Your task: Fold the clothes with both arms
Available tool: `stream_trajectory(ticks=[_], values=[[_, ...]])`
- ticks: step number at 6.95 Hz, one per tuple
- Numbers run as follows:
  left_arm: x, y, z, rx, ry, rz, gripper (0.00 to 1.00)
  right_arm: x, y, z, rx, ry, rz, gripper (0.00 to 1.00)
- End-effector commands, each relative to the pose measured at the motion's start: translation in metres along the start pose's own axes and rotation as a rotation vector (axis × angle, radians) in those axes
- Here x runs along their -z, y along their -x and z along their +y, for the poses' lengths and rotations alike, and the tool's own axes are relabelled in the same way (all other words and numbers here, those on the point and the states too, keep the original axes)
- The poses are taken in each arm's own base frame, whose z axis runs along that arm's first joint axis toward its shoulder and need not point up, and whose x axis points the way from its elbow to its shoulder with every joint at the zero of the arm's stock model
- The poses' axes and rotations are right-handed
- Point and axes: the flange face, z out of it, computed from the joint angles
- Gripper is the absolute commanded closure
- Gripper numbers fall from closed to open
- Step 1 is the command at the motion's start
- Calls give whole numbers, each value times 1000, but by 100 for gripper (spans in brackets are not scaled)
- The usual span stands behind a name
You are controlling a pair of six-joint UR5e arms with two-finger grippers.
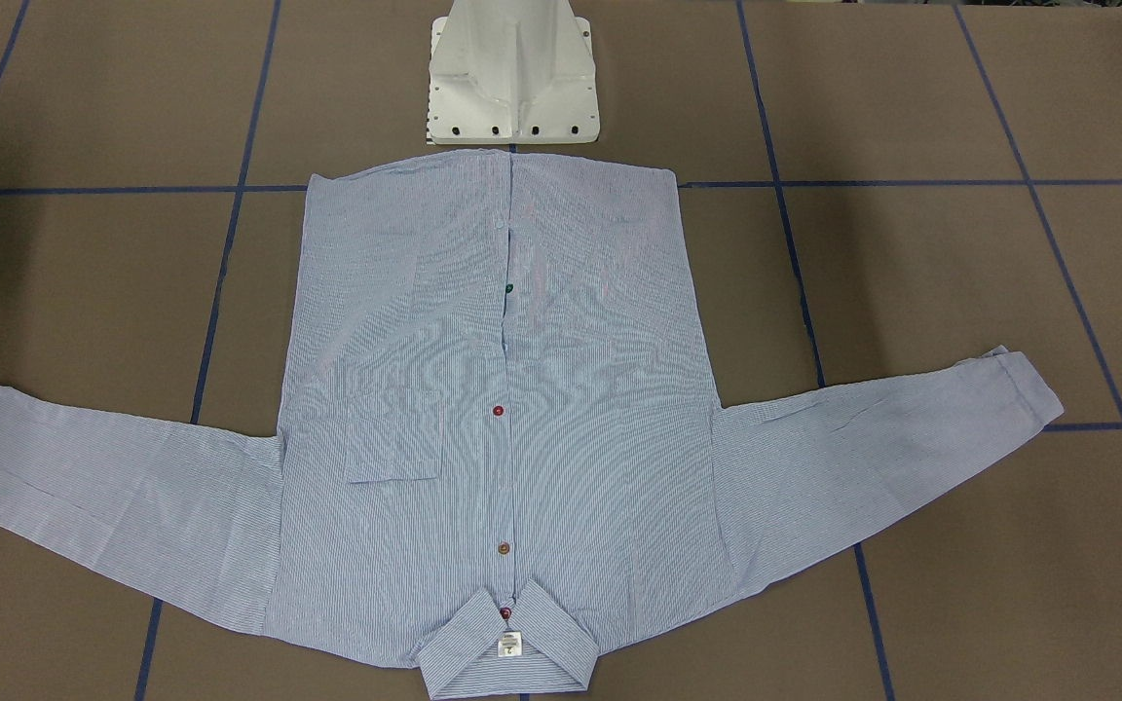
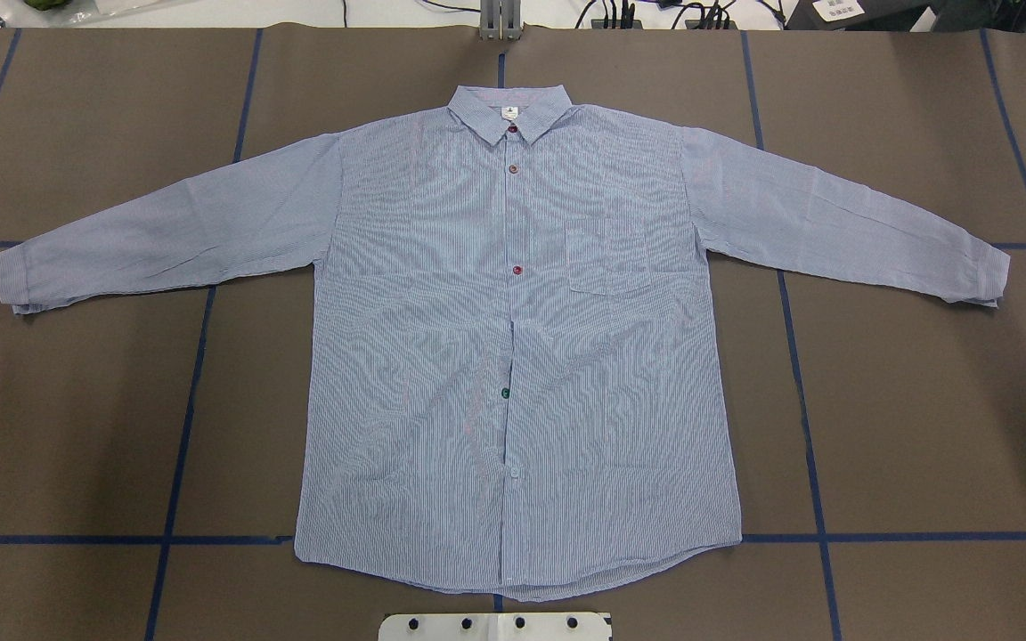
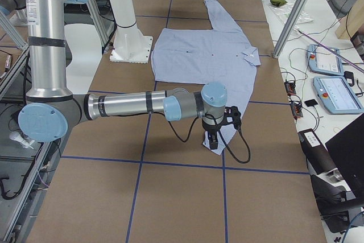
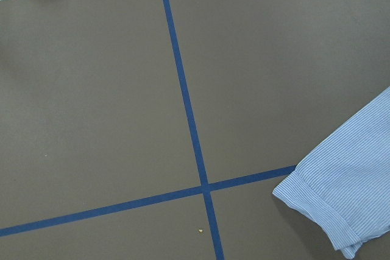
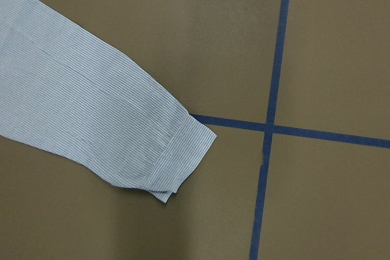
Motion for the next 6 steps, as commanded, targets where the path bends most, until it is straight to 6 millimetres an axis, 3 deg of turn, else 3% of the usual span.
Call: stream_trajectory(ticks=[1,3,5,6], values=[[1,-2,-2,1,-2,3,0,-10,9,-2,43,-8,-10,0],[1,-6,-3,-13,-7,15,0,-47,18,1,53,60,-10,0],[0,-8,-3,-15,-8,17,0,-79,49,-6,-119,52,5,0],[1,-10,-3,-15,-9,26,0,-105,45,-5,-215,10,-4,1]])
